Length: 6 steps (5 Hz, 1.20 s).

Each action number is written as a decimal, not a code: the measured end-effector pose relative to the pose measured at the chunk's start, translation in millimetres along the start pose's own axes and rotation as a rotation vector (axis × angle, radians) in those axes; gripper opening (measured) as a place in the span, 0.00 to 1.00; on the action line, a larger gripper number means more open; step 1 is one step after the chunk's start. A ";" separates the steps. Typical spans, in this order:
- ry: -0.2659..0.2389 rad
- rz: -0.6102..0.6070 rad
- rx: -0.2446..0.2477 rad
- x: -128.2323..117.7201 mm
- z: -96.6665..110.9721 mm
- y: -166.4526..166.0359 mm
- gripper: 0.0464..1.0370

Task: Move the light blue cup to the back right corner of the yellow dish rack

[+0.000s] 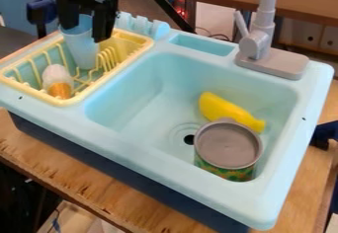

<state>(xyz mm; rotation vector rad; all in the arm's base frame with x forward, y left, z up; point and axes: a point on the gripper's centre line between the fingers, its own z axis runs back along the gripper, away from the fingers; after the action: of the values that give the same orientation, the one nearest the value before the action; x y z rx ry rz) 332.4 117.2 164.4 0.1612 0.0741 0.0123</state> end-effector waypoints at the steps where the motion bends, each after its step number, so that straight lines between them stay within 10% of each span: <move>1: -0.002 0.020 0.002 4.6 -6.3 -0.4 0.97; 2: 0.018 0.033 -0.001 9.0 -14.7 -0.5 0.91; 4: 0.006 0.061 0.007 13.9 -9.3 2.4 0.34; 6: 0.027 0.056 0.002 10.4 -5.2 2.9 0.05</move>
<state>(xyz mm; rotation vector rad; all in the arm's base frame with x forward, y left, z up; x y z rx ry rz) 342.4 121.2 158.9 0.1652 0.0967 0.0703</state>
